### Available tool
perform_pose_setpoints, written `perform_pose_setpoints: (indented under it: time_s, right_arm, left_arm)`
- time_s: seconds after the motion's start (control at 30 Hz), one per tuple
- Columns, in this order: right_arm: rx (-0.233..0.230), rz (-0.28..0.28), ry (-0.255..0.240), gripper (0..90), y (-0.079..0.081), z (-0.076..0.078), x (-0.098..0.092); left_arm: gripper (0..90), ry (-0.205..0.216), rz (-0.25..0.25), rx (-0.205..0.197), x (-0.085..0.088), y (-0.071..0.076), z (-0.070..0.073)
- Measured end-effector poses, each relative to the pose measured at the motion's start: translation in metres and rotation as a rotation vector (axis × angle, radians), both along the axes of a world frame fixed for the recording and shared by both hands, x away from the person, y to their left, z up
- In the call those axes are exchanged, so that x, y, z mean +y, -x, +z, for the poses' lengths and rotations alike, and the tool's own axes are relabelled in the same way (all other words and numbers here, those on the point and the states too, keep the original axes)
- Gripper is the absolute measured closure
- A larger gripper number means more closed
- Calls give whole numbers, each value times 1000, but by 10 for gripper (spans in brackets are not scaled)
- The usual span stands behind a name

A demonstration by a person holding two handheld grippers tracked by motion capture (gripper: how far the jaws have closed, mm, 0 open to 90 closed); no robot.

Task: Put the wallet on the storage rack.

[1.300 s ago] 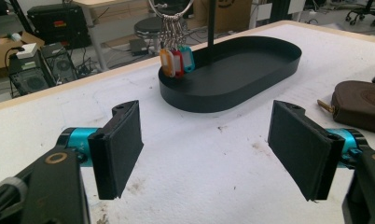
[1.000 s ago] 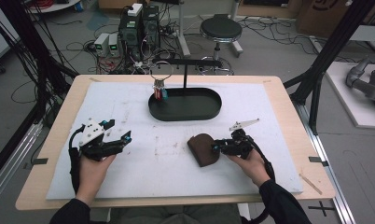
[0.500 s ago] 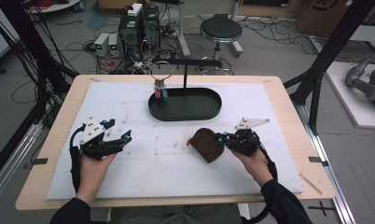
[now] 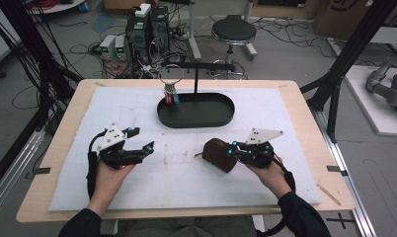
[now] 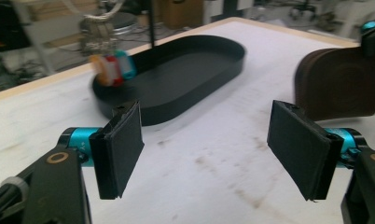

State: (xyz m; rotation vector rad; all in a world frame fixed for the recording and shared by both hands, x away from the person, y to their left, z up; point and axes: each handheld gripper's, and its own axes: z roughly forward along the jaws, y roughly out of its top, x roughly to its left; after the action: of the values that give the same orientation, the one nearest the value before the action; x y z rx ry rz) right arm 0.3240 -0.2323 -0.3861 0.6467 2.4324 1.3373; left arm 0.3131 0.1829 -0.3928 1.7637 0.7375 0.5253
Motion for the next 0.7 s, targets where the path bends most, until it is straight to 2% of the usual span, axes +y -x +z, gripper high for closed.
perform_pose_setpoints:
  time_s: [0.13, 0.17, 0.3, 0.37, 0.5, 0.6, 0.7]
  right_arm:
    - [-2, 23, -9, 885, 2, 1, -1]
    - [-1, 33, -10, 885, 2, 1, -1]
    - [-4, 79, -8, 885, 4, 0, 1]
    - [-6, 105, -3, 885, 4, -1, 2]
    - [-2, 153, 2, 885, 6, -2, 5]
    - [7, 177, -1, 884, 7, -2, 5]
    - [6, 197, 5, 884, 7, -3, 5]
  left_arm:
    - [265, 9, -91, 16, -19, -5, 4]
    - [265, 15, -126, 24, -27, -7, 4]
    - [265, 34, -241, 81, -48, -15, 2]
    - [265, 19, -295, 109, -60, -20, 0]
    - [265, -17, -383, 139, -83, -26, -7]
    - [264, -24, -414, 150, -94, -29, -8]
    - [263, -33, -449, 181, -104, -33, -10]
